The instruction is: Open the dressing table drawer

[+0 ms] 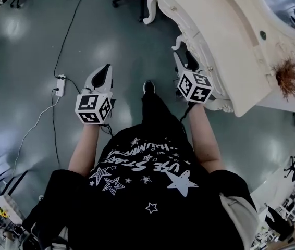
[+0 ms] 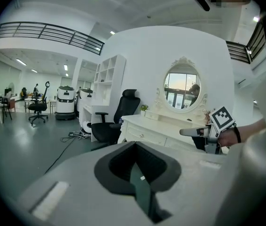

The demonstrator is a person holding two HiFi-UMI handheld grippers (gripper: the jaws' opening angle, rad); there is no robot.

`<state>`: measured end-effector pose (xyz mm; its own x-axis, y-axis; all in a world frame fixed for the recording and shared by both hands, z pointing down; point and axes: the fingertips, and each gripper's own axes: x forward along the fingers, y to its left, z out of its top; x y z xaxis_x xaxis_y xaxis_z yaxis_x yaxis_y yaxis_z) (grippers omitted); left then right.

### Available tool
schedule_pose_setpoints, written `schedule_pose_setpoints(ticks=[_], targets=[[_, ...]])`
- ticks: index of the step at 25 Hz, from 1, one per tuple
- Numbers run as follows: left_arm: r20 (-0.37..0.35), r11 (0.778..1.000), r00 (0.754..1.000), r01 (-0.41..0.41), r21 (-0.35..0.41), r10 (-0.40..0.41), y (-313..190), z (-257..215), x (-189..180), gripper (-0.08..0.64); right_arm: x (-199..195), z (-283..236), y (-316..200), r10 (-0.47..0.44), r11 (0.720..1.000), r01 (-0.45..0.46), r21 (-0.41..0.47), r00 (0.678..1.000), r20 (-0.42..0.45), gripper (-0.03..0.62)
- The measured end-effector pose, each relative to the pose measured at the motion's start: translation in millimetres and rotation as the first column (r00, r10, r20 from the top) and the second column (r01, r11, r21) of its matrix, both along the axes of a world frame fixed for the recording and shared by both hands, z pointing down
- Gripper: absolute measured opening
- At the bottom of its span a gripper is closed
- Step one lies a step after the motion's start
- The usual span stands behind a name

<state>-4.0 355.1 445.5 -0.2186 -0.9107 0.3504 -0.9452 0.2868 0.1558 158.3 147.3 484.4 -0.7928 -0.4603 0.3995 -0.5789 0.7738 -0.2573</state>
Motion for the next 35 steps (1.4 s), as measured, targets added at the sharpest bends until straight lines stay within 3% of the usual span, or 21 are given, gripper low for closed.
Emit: schedule_pose_setpoints(ticks=[12, 24, 33, 35], targets=[[-0.002, 0.998, 0.999, -0.054, -0.019, 0.054, -186, -6, -59, 0.0, -54, 5, -182, 0.05, 0.997, -0.049, -0.051, 0.999, 0.007, 0.233], [0.012, 0.991, 0.991, -0.135, -0.023, 0.135, -284, -13, -104, 0.0, -77, -2, -260, 0.138, 0.989, -0.136, -0.056, 0.99, 0.026, 0.226], [-0.008, 0.955, 0.955, -0.295, -0.009, 0.295, -397, -2, -143, 0.001, -91, 4, -324, 0.285, 0.958, -0.283, -0.053, 0.958, 0.022, 0.224], [-0.024, 0.939, 0.939, -0.344, -0.014, 0.343, -427, 4, -153, 0.002, -99, 5, -341, 0.317, 0.948, -0.316, -0.045, 0.948, 0.008, 0.225]])
